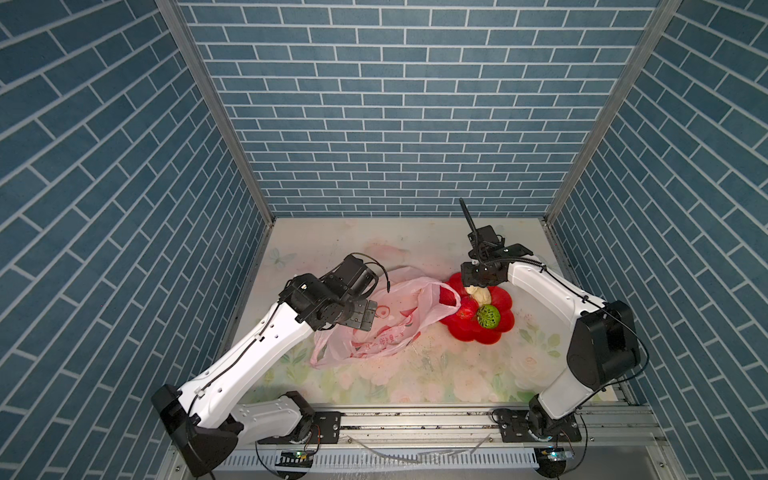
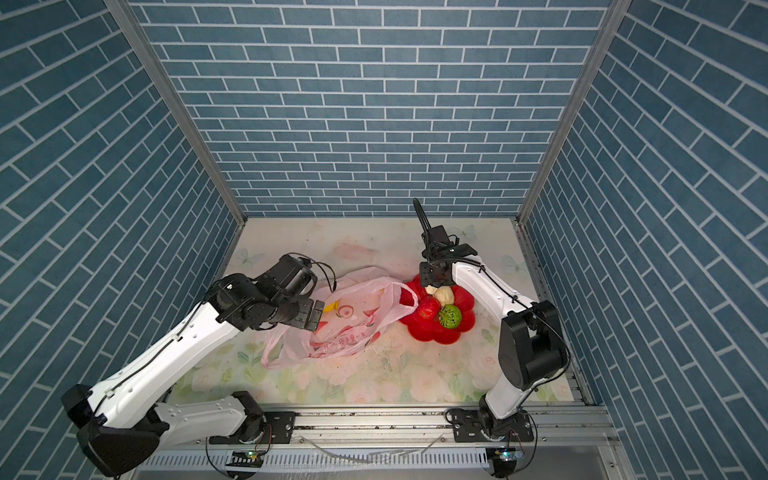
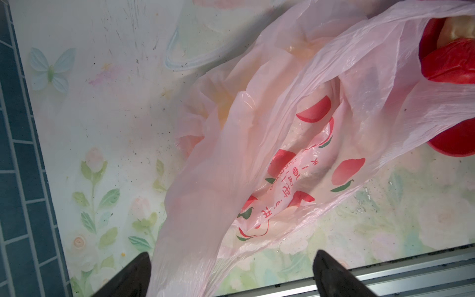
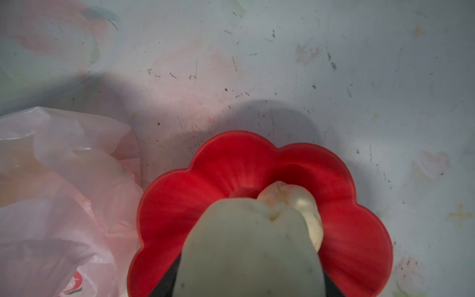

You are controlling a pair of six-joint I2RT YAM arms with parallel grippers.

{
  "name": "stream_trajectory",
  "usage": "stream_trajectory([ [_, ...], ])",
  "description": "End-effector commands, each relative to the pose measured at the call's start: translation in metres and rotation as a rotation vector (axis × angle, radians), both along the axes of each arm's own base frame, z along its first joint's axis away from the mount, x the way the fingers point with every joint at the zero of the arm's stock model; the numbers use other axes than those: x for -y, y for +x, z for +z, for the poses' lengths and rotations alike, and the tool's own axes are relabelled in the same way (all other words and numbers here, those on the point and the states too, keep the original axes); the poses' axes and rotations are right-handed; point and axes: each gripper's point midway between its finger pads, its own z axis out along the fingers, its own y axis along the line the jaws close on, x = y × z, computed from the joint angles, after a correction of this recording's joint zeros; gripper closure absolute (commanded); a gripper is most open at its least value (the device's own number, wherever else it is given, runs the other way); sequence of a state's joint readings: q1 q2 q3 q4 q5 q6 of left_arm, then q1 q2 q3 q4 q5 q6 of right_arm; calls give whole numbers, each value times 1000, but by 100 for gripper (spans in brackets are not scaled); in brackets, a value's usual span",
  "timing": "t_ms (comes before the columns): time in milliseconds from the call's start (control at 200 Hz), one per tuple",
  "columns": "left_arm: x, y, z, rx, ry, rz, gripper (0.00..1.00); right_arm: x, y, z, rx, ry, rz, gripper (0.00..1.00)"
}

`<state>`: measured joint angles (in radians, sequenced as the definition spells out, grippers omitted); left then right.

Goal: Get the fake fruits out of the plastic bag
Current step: 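Lift the bun over the red plate while the left gripper raises the bag edge, then lower the pale yellow bun into the red plate and open the right gripper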

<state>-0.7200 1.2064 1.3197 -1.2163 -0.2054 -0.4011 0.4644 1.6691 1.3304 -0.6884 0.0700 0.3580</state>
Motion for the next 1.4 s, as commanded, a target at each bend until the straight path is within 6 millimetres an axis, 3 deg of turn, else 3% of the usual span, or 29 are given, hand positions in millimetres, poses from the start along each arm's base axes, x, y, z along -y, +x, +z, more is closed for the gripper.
stream_trajectory([
  [0,-9,2,-5,-15,69,-13,1,-14,12,-2,15,41,27,64],
  [155,-17,14,-13,-6,124,3,1,-24,19,-16,-8,71,25,64],
  [400,-12,28,-29,-39,140,-31,1,-33,26,-35,-39,87,21,64],
  [755,-25,44,-68,-119,284,-5,2,-35,25,-56,-71,93,4,65],
  [1235,-29,59,-88,-145,298,21,43,-34,21,-74,-104,71,-6,49],
  [1395,-29,59,-87,-140,290,28,56,-35,21,-73,-102,70,-4,38],
])
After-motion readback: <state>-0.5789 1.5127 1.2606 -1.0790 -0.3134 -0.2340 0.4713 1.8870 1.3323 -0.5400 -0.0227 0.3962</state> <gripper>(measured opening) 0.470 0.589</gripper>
